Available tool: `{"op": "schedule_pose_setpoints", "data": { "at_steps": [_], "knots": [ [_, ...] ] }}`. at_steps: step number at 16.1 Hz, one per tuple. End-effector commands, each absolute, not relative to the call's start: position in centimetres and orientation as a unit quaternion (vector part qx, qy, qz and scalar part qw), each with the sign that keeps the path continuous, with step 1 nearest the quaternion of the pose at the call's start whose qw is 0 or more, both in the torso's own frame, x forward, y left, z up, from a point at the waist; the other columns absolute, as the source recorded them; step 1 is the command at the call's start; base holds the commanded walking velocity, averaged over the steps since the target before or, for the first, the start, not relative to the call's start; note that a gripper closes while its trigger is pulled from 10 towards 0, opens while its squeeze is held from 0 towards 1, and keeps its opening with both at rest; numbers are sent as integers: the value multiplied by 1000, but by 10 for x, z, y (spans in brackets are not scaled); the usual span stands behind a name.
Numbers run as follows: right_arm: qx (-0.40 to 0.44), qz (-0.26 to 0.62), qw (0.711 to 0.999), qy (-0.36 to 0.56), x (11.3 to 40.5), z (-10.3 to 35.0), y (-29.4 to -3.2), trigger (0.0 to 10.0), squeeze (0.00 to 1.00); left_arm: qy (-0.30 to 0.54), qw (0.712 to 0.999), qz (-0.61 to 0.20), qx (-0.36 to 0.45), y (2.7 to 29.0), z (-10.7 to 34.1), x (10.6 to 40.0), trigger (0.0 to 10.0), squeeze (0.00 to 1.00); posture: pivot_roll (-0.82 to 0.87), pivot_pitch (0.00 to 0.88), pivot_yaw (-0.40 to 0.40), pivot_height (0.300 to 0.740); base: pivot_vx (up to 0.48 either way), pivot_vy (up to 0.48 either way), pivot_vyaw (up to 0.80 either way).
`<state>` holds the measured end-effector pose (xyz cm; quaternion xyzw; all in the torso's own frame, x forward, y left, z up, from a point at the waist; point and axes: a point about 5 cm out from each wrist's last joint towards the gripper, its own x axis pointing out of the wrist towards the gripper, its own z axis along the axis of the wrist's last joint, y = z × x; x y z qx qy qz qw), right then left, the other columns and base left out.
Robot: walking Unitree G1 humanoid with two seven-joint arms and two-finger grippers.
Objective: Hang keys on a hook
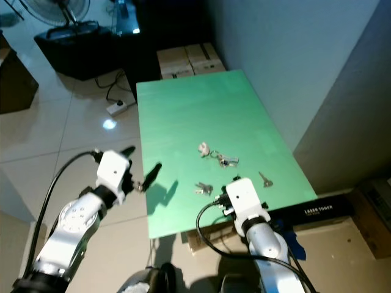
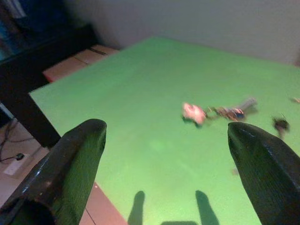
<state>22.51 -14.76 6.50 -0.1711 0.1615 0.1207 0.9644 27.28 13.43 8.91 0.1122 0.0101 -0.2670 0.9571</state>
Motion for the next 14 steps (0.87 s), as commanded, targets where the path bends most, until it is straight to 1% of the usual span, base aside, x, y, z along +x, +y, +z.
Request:
{"op": "schedule_pose_setpoints", "data": {
  "at_steps": [1, 3, 6, 8, 10, 12, 14],
  "knots": [
    [-171, 135, 957, 190, 224, 53, -145, 10000, 0, 18, 949, -292, 120, 132, 89, 271, 10000, 0, -161, 138, 93, 740, 0, 0, 0],
    [-164, 138, 955, 207, 234, 42, -143, 10000, 0, 23, 947, -298, 114, 131, 89, 272, 10000, 0, -161, 149, 105, 740, 0, 0, 0],
    [-177, 147, 945, 231, 245, 27, -145, 10000, 0, 27, 942, -314, 119, 129, 91, 273, 10000, 0, -148, 173, 109, 740, 0, 0, 0],
    [-175, 144, 946, 233, 252, 23, -145, 10000, 0, 26, 939, -321, 118, 129, 93, 274, 10000, 0, -134, 187, 111, 740, 0, 0, 0],
    [-182, 143, 950, 211, 265, 23, -144, 10000, 0, 27, 933, -339, 115, 129, 94, 270, 10000, 0, -108, 208, 116, 740, 0, 0, 0],
    [-185, 121, 959, 178, 279, 28, -143, 10000, 0, 20, 930, -348, 117, 130, 97, 264, 10000, 0, -79, 219, 117, 740, 0, 0, 0],
    [-173, 118, 969, 134, 281, 44, -140, 10000, 0, 18, 939, -328, 106, 134, 99, 263, 10000, 0, -81, 210, 106, 740, 0, 0, 0]
  ]
}}
